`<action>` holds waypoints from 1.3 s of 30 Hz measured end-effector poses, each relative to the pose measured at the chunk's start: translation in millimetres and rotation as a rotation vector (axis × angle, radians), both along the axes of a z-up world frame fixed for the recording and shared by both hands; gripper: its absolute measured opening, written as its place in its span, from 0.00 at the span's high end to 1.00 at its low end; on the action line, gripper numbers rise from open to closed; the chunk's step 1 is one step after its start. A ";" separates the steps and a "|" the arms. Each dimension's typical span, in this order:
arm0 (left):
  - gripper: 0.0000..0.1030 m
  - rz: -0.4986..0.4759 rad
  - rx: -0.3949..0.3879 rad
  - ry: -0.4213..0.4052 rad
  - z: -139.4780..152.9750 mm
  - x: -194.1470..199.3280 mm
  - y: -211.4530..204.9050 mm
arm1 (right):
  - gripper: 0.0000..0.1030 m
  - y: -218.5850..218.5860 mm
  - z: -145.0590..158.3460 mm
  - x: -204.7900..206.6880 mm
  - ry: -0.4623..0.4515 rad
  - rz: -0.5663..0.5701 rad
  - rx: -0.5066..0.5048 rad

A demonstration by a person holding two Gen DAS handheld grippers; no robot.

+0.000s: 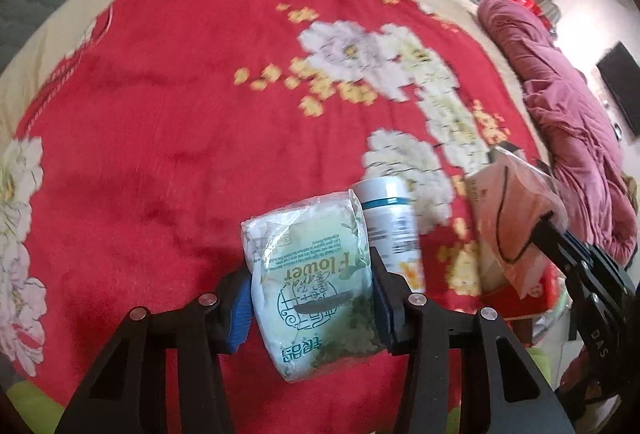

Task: Organize soft objects
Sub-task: 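Carry the tissue pack and mask bag with both grippers over the pink tray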

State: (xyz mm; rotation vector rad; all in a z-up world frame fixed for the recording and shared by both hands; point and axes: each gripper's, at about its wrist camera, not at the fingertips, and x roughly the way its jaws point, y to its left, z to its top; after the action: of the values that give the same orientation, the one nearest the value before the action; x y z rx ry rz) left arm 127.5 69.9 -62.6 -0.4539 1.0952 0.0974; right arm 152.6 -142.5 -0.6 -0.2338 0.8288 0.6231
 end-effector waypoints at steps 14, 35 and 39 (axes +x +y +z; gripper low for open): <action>0.50 -0.177 0.052 -0.139 80.3 -1.6 -83.4 | 0.92 -65.4 72.0 -23.9 -0.120 -0.116 0.108; 0.50 -0.500 0.100 -0.186 111.6 27.6 -267.3 | 0.92 -251.9 102.7 -43.5 -0.155 -0.424 0.249; 0.50 -0.555 0.119 -0.154 98.6 37.7 -301.6 | 0.92 -268.4 97.5 -38.5 -0.142 -0.428 0.283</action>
State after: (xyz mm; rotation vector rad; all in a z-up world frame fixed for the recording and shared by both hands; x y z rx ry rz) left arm 165.2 -231.7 36.0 -0.0387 1.0223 -0.3546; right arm 114.1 -410.8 96.9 0.1547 0.6184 0.3100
